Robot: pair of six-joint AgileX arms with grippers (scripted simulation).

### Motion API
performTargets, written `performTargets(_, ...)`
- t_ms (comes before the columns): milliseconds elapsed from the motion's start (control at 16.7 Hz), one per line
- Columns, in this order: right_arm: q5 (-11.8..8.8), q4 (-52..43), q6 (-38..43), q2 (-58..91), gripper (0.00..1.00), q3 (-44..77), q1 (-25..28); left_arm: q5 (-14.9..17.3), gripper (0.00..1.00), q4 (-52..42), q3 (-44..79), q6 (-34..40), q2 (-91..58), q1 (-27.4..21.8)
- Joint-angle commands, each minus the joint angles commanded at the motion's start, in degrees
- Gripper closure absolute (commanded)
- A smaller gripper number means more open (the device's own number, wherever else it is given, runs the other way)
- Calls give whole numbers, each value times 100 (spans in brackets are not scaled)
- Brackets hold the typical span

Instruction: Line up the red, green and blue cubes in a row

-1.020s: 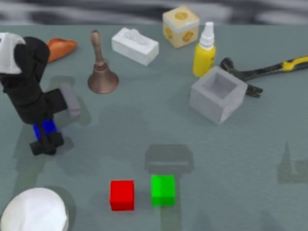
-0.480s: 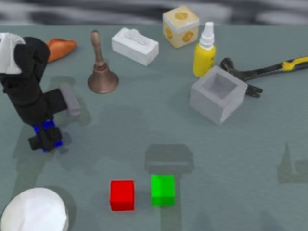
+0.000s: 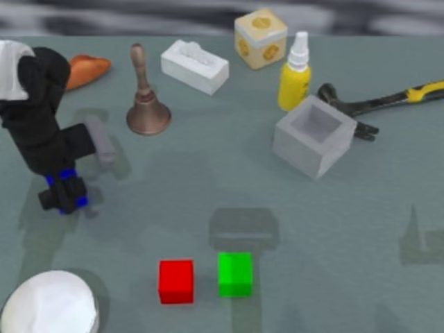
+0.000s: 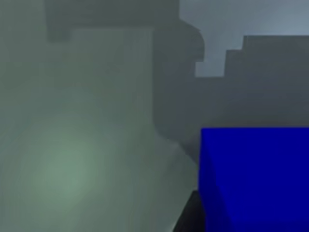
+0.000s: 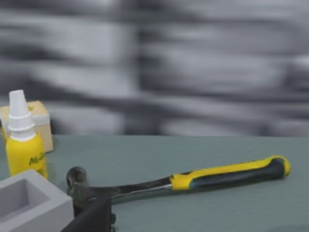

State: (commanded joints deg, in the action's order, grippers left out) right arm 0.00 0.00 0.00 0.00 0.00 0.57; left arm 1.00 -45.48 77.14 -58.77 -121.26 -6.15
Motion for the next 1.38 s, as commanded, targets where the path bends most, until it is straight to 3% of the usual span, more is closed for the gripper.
performTargets(300, 0, 0, 0, 0, 0, 0, 0, -6, 100, -1028, 515, 22, 475, 85)
performTargets(780, 0, 0, 0, 0, 0, 0, 0, -9, 100, -1202, 724, 118, 458, -147)
performTargets(1020, 0, 0, 0, 0, 0, 0, 0, -9, 100, -1497, 1291, 604, 109, -1236)
performTargets(1380, 0, 0, 0, 0, 0, 0, 0, -12, 100, -2038, 2376, 1735, -463, -3772)
